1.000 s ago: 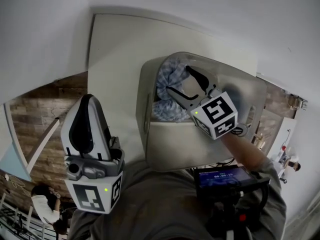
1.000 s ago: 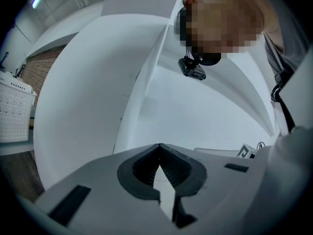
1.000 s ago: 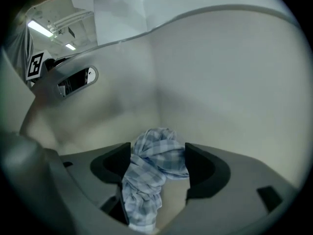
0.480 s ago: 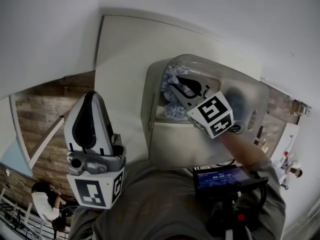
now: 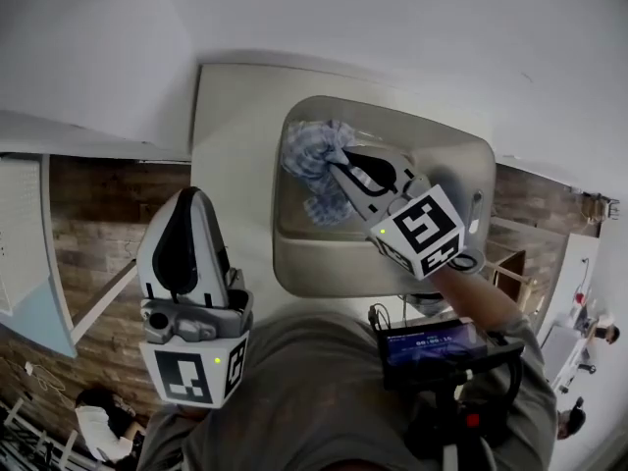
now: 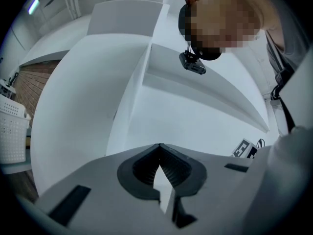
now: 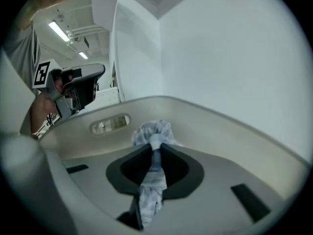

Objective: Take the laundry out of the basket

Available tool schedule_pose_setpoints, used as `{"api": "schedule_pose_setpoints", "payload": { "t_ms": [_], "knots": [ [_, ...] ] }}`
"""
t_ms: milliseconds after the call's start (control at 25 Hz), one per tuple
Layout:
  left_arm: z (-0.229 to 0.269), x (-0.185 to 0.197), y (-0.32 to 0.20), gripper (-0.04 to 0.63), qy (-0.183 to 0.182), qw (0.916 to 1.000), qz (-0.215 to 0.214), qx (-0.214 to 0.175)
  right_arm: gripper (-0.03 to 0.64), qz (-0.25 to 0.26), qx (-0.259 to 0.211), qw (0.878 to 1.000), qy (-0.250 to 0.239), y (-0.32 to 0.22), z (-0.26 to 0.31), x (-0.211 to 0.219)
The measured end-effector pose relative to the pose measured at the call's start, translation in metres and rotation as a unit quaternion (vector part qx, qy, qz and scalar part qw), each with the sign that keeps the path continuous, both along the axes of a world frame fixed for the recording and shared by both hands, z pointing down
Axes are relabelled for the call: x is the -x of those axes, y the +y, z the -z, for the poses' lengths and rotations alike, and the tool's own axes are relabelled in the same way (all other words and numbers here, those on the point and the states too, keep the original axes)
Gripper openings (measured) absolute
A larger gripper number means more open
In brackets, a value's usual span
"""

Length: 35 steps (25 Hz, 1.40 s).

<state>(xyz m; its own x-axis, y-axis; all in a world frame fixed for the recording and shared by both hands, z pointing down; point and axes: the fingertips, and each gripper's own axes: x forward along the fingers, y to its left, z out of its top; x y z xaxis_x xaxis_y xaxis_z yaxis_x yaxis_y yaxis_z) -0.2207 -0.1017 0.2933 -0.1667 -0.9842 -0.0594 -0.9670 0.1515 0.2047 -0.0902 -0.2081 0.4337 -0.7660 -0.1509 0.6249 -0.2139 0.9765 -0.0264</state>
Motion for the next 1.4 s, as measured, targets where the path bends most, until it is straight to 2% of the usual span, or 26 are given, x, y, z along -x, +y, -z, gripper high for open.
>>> {"api": "schedule_pose_setpoints", "payload": {
  "t_ms": [160,320,520,680,840,1040,1320,1400],
  "knots": [
    [0.034,-0.026,0.014,0.008,-0.025,0.9988,-0.023,-0.035,0.064,-0.027,-0.046,0.996,-0.071,0.003,0.061,-0.007],
    [0.058,-0.055,0.032,0.008,-0.041,0.9961,-0.047,-0.062,0.064,-0.056,-0.082,0.986,-0.136,0.009,0.127,-0.024],
    [0.08,-0.103,0.045,0.008,-0.053,0.9921,-0.084,-0.076,0.064,-0.093,-0.134,0.967,-0.195,0.014,0.206,-0.068],
    [0.088,-0.121,0.056,0.008,-0.067,0.9861,-0.118,-0.096,0.064,-0.122,-0.184,0.949,-0.226,0.025,0.251,-0.092],
    [0.076,-0.112,0.063,0.008,-0.071,0.9817,-0.143,-0.104,0.064,-0.152,-0.219,0.934,-0.238,0.035,0.267,-0.1],
    [0.045,-0.088,0.056,0.008,-0.06,0.9766,-0.179,-0.102,0.064,-0.192,-0.251,0.921,-0.23,0.038,0.263,-0.094],
    [0.031,-0.064,0.033,0.008,-0.045,0.9673,-0.228,-0.101,0.064,-0.248,-0.275,0.905,-0.208,0.034,0.26,-0.093],
    [0.034,-0.068,0.03,0.008,-0.044,0.9634,-0.243,-0.103,0.064,-0.267,-0.278,0.901,-0.2,0.038,0.259,-0.104]
  ]
}}
